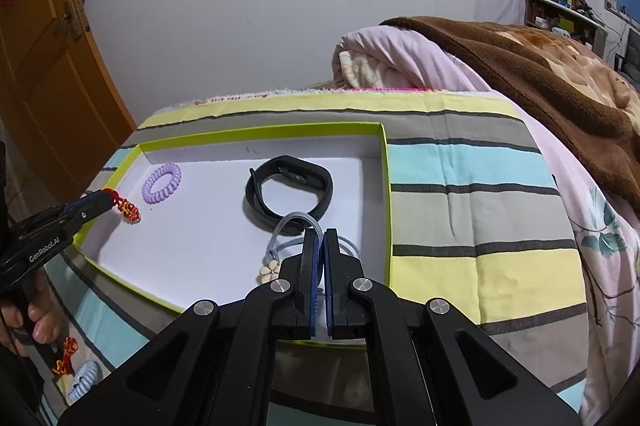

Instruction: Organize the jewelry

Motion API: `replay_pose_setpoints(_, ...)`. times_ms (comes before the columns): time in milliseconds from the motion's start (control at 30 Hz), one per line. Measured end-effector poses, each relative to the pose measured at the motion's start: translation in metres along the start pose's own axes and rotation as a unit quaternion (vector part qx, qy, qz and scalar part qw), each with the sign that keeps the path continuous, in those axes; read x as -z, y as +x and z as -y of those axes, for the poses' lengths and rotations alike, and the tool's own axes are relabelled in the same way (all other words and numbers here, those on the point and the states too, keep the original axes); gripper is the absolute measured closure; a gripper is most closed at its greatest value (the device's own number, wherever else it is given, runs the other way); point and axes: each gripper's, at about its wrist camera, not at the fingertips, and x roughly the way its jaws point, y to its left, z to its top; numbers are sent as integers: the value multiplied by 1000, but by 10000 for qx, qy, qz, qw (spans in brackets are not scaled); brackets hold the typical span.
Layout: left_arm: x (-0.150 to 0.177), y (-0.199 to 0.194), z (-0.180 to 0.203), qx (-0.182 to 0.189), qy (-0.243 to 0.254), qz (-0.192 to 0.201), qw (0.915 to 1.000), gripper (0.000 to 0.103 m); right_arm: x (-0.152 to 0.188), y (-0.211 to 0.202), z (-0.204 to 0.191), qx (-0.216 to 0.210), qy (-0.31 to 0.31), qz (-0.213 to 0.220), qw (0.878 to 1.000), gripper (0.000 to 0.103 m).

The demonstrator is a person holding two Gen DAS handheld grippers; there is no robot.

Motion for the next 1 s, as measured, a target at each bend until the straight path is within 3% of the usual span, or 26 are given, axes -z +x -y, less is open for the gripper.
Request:
replay_pose_setpoints(100, 0, 0, -1, -9, -5, -23, 10000, 90, 1, 0, 1, 20, 5, -3, 10000, 98)
replay_pose_setpoints(167, -1, 1, -1, -7, -15, -41, 10000, 90, 2, -2, 1, 39, 26, 25, 10000, 88)
replay_pose_setpoints(367, -2, -3, -2, -3, -26, -12, 10000, 87, 2, -7, 2, 73, 27, 69, 9999, 88)
replay_pose_setpoints(533, -1, -15, -2, 70, -54, 85, 9999, 75, 3, -15, 1, 61, 5, 151, 9999, 87)
replay_pose_setpoints(767, 3, -40, -2, 76, 17, 189, 9998, 74, 9, -38, -5, -14, 34, 261, 9997, 87)
replay_pose_setpoints(1000, 21, -89, 6, 84, 144, 428, 9989, 74, 25, -82, -22, -138, -69, 488, 9987, 87)
